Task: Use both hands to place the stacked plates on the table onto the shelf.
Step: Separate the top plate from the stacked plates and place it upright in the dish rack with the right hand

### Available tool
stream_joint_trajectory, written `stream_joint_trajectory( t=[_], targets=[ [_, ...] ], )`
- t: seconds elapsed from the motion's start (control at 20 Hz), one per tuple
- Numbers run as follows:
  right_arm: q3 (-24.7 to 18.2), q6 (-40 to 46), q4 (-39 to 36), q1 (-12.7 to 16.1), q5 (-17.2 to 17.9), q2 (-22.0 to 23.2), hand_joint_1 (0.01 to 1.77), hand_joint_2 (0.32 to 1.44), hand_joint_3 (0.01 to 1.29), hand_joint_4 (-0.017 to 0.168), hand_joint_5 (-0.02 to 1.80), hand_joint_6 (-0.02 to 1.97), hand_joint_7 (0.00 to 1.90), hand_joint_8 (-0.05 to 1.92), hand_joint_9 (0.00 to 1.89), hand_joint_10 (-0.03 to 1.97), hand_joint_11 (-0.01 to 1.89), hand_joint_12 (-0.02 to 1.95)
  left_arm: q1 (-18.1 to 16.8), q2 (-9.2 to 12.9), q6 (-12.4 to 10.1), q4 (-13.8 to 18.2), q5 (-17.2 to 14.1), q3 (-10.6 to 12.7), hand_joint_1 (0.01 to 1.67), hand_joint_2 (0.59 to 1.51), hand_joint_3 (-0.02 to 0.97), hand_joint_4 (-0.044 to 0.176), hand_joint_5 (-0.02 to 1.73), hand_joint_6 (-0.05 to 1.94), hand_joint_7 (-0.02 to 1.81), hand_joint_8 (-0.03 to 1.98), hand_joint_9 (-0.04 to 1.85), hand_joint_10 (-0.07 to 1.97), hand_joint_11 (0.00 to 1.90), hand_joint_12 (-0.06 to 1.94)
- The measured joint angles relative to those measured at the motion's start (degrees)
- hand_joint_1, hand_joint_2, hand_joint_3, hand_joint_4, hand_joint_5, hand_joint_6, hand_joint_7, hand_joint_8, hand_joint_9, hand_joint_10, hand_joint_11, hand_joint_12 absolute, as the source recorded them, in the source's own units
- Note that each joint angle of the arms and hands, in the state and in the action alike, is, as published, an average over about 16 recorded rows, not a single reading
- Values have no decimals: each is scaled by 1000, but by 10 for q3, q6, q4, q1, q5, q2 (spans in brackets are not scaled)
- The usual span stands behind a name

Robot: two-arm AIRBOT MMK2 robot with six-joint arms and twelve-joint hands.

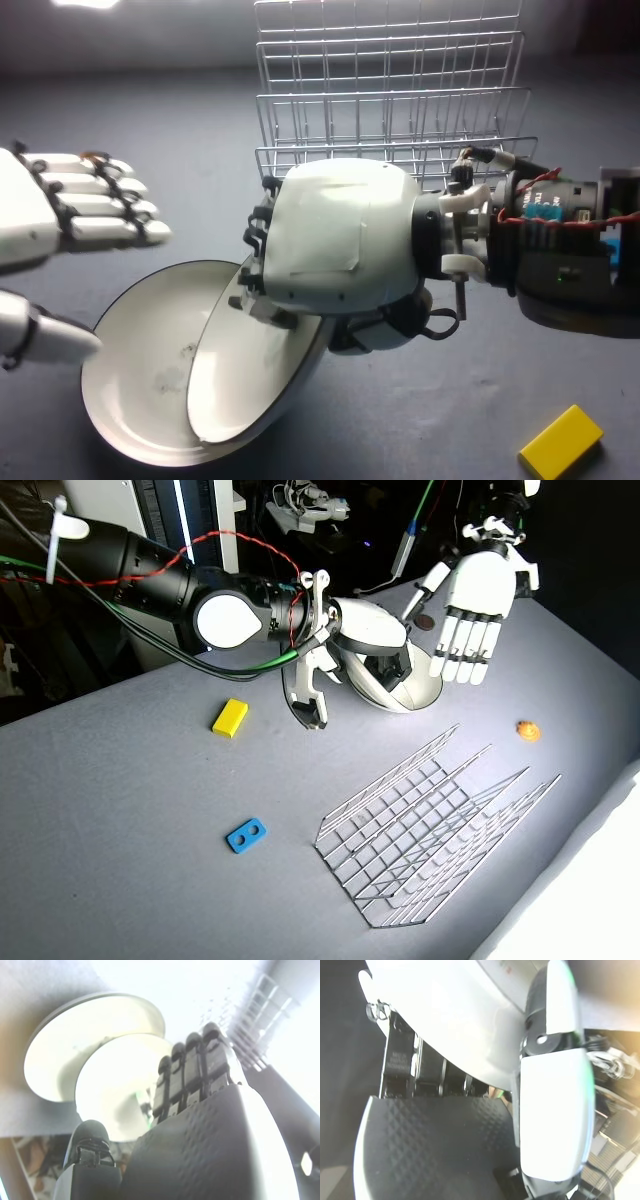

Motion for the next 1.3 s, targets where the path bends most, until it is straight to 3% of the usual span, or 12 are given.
stream_joint_trajectory(
  t=[0.45, 0.75, 1.0, 1.3],
  targets=[
    [-43, 4, 41, 58, -19, 54, 1211, 956, 12, 11, 1001, 858, 1107, 756, 1139, 536, 817, 1295, -11, 20, 0, -26, 9, 19, 15, 1191, 10, 0, 126, 18, 134, 20, 97, 6, 28, 137],
    [-55, 31, 55, 101, -24, 90, 1222, 971, 11, 12, 1008, 903, 1120, 800, 1140, 518, 821, 1325, -12, 27, 2, -24, -12, 29, 15, 1187, 10, 0, 136, 17, 144, 20, 108, 6, 17, 200],
    [-41, 99, 43, 129, -10, 108, 1238, 974, 11, 6, 984, 939, 1105, 810, 1115, 631, 820, 1333, -6, 27, 4, 14, -62, 42, 15, 1186, 10, 0, 141, 18, 150, 20, 113, 6, 16, 213],
    [4, 230, 21, 154, 11, 116, 1264, 973, 10, -1, 958, 954, 1095, 860, 1090, 726, 821, 1369, 3, 21, 6, 97, -142, 51, 15, 1187, 10, 0, 143, 17, 153, 19, 112, 6, 15, 228]
  ],
)
